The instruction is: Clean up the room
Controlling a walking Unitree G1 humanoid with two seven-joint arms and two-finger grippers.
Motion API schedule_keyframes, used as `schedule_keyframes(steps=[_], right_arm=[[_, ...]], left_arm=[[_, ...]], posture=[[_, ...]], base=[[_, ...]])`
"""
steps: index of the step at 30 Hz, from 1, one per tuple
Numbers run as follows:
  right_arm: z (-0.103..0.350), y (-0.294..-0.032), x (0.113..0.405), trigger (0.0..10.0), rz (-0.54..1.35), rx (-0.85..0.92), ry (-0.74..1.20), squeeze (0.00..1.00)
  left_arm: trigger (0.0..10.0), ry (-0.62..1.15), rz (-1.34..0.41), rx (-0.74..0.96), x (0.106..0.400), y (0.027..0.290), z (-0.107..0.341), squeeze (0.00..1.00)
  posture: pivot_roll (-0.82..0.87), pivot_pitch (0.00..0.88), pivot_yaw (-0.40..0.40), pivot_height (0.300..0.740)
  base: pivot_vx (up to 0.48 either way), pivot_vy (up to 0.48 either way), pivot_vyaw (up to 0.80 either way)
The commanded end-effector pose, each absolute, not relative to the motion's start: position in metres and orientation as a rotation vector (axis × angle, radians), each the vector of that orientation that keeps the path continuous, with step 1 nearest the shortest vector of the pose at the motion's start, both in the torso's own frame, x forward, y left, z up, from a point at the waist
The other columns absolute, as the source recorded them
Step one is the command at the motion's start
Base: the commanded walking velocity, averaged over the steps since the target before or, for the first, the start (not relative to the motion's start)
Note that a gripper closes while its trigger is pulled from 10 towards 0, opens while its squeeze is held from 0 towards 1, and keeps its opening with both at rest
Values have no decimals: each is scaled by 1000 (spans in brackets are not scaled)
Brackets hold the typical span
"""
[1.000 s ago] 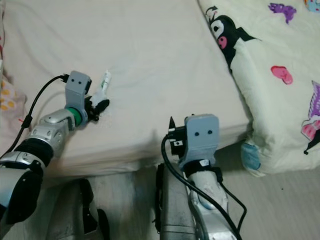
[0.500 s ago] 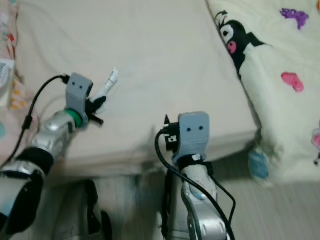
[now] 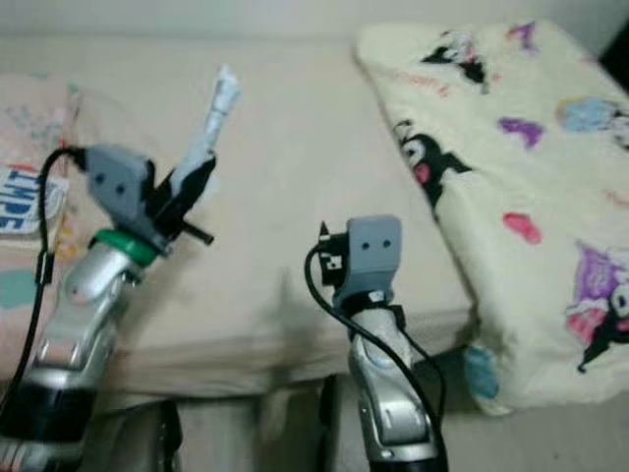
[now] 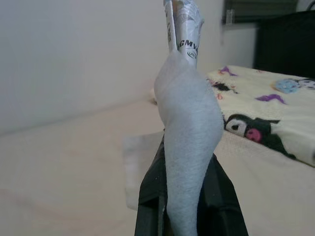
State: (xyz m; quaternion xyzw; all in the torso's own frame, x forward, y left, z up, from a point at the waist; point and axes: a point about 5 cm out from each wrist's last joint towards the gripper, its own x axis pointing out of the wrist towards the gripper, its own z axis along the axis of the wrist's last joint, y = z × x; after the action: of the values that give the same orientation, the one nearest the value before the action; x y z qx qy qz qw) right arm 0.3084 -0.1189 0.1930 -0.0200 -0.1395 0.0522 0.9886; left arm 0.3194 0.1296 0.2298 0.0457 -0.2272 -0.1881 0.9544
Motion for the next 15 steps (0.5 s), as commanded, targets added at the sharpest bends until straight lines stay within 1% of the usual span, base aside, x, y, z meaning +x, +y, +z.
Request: schedule_keyframes(steps=[1, 5, 15], right_arm=[[183, -122, 311, 10000, 95, -50, -251, 0], [183, -128, 314, 10000, 70, -45, -258, 0], [184, -137, 317, 10000, 55, -60, -277, 0]], left_arm=[[10000, -421, -334, 76, 317, 136, 227, 0], [10000, -384, -275, 43, 318, 141, 228, 0], [10000, -345, -241, 47, 320, 138, 230, 0]], posture=[[-35, 21, 30, 569], [-44, 15, 27, 583], [-58, 13, 29, 606]], base=[[0, 0, -406], [0, 0, 0], [0, 0, 0]])
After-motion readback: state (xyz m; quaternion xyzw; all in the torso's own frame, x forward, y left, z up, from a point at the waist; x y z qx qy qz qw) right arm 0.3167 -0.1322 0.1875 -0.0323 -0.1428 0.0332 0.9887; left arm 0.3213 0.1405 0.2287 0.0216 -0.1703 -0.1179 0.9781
